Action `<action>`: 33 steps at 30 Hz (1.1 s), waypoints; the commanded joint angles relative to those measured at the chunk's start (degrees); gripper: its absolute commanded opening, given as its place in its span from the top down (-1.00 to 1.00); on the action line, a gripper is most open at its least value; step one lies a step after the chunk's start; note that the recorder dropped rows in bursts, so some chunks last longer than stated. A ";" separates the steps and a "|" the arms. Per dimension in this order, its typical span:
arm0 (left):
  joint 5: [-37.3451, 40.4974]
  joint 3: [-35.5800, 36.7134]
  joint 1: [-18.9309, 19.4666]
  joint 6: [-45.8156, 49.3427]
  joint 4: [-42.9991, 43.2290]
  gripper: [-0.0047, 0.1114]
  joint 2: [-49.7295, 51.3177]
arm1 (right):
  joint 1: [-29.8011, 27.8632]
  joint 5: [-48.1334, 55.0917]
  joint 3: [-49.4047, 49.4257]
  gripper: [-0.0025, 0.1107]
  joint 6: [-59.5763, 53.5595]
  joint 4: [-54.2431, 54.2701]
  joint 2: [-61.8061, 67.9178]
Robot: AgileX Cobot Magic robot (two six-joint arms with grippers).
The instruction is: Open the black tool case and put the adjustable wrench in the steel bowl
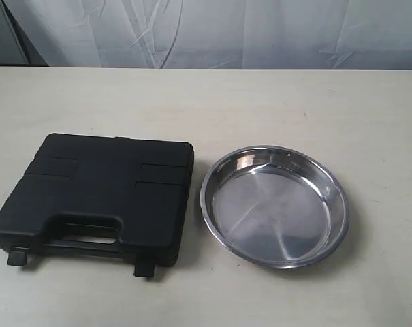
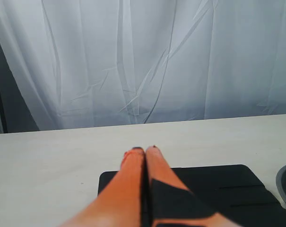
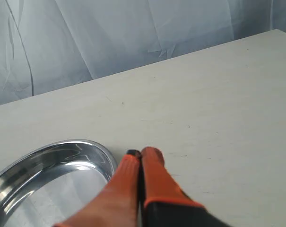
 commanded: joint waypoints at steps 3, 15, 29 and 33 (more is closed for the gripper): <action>0.05 0.23 -0.38 -0.05 0.43 0.92 -0.30 | 0.21 -0.84 -0.02 0.97 -0.30 -0.40 -0.35; 0.05 0.23 -0.38 -0.05 0.43 0.92 -0.30 | 0.21 -23.82 -0.02 0.97 10.19 37.90 -0.35; 0.05 0.23 -0.38 -0.05 0.43 0.92 -0.30 | 0.21 -26.95 -11.36 0.97 31.55 3.12 -0.35; 0.05 0.23 -0.38 -0.05 0.43 0.92 -0.30 | 0.38 -23.02 -28.67 0.97 38.26 -33.43 14.21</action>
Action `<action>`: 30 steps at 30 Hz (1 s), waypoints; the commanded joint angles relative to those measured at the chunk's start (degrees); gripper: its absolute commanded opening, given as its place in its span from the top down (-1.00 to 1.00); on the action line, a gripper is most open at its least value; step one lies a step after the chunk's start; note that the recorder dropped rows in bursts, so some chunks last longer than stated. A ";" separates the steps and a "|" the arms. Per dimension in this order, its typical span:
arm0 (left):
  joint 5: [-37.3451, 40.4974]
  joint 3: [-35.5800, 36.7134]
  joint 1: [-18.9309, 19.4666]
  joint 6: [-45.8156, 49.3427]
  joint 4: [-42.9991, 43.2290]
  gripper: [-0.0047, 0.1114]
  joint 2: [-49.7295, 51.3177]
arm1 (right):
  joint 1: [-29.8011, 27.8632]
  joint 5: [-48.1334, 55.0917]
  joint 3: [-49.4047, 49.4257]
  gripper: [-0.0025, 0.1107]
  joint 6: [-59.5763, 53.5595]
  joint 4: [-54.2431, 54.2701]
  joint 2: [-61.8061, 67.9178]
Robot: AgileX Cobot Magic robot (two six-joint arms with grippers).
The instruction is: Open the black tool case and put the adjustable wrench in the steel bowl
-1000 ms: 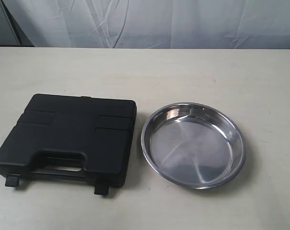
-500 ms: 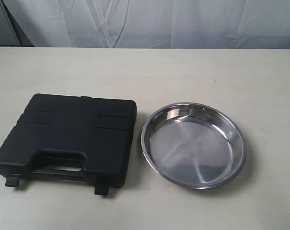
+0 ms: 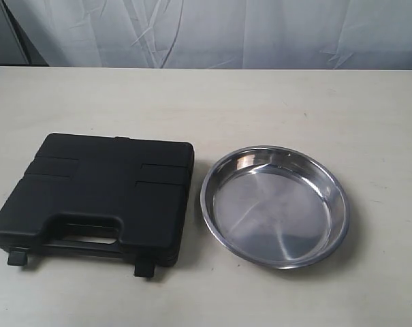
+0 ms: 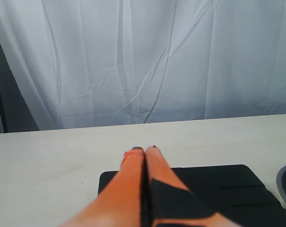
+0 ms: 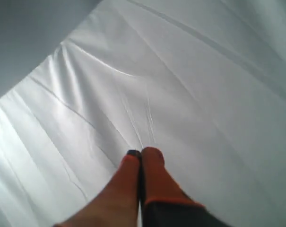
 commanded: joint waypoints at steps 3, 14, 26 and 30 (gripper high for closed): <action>0.05 0.23 -0.38 -0.05 0.43 0.92 -0.30 | 5.32 2.93 -20.39 0.97 6.05 -36.66 28.74; 0.05 0.23 -0.38 -0.05 0.43 0.92 -0.30 | 47.83 61.93 -65.11 0.97 -63.10 7.64 91.47; 0.05 0.23 -0.38 -0.05 0.43 0.92 -0.30 | 57.83 65.03 -78.09 0.97 -70.88 17.29 113.43; 0.05 0.23 -0.38 -0.05 0.43 0.92 -0.30 | 62.74 65.64 -81.74 0.97 -69.94 11.49 117.93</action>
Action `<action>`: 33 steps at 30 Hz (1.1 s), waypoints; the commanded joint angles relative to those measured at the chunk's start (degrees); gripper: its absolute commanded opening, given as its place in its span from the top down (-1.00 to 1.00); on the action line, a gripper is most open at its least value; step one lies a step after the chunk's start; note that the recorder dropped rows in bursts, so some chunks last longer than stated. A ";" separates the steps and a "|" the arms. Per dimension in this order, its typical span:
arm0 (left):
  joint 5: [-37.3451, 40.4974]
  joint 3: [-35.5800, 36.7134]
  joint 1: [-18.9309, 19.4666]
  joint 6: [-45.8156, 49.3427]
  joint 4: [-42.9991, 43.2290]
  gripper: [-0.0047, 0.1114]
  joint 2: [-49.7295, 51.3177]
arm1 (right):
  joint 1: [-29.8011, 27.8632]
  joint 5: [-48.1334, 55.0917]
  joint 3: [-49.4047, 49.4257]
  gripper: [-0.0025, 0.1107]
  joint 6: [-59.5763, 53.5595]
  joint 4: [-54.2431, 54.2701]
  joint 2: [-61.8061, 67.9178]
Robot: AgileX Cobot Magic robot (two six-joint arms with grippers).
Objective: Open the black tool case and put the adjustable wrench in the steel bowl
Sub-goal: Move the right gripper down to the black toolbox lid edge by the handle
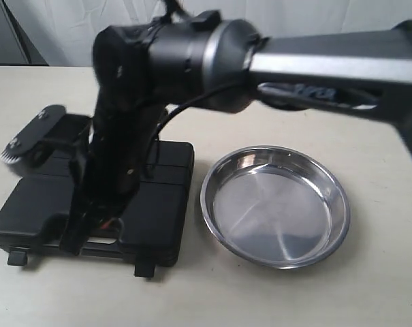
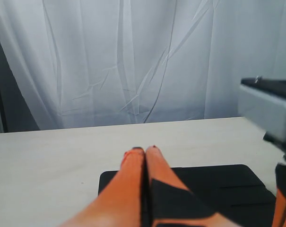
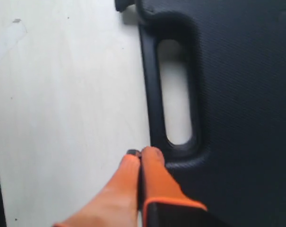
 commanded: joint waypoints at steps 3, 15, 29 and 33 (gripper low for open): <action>0.05 0.23 -0.38 -0.05 0.43 0.92 -0.30 | 7.24 0.23 -5.70 0.97 2.27 -11.15 6.19; 0.05 0.23 -0.38 -0.05 0.43 0.92 -0.30 | 7.97 -0.50 -10.66 0.29 7.93 -14.05 10.75; 0.05 0.23 -0.38 -0.05 0.43 0.92 -0.30 | 7.97 -0.89 -10.66 -0.02 9.04 -16.82 14.46; 0.05 0.23 -0.38 -0.05 0.43 0.92 -0.30 | 7.97 -1.03 -10.66 0.31 9.04 -16.79 14.46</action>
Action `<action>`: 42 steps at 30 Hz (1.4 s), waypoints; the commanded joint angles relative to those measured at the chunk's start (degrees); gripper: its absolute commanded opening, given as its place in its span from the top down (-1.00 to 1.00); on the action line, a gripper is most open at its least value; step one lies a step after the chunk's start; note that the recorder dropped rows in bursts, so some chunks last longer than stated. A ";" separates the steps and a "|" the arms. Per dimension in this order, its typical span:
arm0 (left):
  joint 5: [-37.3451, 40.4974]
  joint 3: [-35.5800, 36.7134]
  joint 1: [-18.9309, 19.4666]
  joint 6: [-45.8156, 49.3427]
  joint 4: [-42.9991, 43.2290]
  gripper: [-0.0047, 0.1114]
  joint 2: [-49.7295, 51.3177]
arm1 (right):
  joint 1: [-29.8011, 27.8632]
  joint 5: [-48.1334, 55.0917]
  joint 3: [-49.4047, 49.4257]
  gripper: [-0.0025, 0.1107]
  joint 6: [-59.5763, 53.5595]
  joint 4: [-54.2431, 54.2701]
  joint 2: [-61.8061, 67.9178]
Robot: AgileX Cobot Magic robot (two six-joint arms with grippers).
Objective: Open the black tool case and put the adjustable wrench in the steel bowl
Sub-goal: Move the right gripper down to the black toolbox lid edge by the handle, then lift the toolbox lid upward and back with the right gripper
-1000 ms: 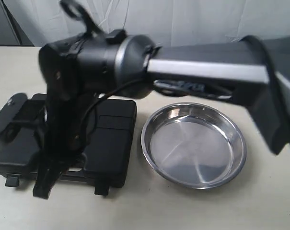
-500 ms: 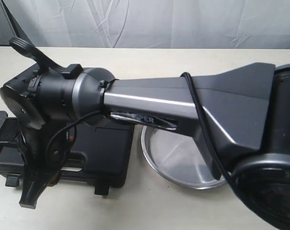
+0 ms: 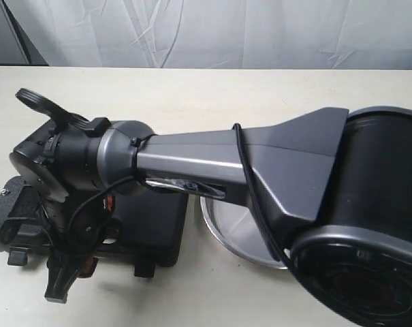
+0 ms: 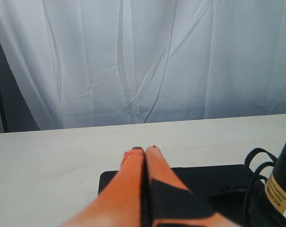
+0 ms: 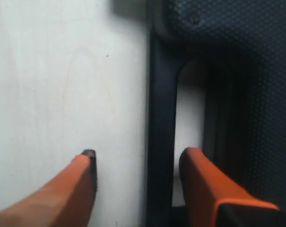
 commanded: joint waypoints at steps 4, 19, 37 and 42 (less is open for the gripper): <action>0.05 0.23 -0.38 -0.05 0.43 0.92 -0.30 | -0.03 -0.15 -0.25 0.95 0.12 -0.44 -0.08; 0.05 0.23 -0.38 -0.05 0.43 0.92 -0.30 | -0.03 1.81 -0.25 0.96 0.12 -1.46 -0.65; 0.05 0.23 -0.38 -0.05 0.43 0.92 -0.30 | -0.28 -0.21 -0.25 0.96 0.12 -3.68 -9.83; 0.05 0.23 -0.38 -0.05 0.43 0.92 -0.30 | -0.28 -1.58 -0.25 0.96 2.88 -9.76 -13.21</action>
